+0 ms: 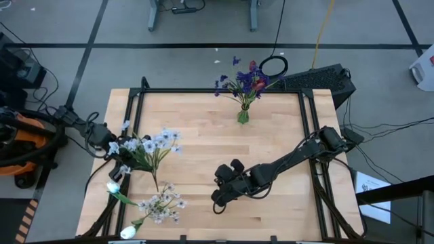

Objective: Sort flowers into vase by color
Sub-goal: Put the white flowers into the transparent flower vase

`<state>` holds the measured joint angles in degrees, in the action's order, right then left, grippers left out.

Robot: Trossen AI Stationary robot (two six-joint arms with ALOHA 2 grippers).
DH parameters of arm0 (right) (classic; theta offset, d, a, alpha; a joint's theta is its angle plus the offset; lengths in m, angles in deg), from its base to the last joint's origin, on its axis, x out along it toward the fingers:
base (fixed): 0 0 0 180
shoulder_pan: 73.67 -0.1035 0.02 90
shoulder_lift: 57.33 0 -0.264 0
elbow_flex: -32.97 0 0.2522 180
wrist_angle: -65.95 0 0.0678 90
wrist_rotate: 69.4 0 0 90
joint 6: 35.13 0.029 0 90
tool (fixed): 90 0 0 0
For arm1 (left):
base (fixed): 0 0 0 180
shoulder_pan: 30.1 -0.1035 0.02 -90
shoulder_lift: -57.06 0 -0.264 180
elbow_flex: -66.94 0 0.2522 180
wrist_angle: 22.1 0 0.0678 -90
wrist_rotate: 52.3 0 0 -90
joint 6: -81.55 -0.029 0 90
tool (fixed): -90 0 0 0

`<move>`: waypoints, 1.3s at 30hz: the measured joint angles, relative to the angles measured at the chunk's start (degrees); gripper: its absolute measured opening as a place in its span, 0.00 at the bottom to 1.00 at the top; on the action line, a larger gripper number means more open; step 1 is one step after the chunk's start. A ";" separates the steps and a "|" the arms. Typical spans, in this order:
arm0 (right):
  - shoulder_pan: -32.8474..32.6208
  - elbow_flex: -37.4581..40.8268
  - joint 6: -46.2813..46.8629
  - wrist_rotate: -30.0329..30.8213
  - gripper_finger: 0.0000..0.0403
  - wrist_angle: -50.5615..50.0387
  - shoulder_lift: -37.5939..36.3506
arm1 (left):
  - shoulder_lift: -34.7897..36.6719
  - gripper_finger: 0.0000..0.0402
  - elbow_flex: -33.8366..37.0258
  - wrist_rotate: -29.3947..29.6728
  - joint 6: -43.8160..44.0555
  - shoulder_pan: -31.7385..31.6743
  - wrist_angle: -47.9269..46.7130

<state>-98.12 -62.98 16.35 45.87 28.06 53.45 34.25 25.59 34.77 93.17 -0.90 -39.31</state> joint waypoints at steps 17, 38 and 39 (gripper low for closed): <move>0.09 0.00 -1.14 0.17 0.00 3.63 -0.04 | -4.62 0.00 -0.03 4.70 2.60 14.60 6.19; 0.26 0.00 7.47 0.14 0.00 5.98 -0.07 | -10.97 0.00 -0.07 18.24 -3.60 26.80 6.85; 0.26 0.00 7.81 0.14 0.00 5.97 -0.07 | -11.40 0.00 -0.07 18.58 -4.20 27.28 6.85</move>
<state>-97.85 -62.98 24.16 46.01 34.03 53.38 22.85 25.52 53.35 88.97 26.38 -32.46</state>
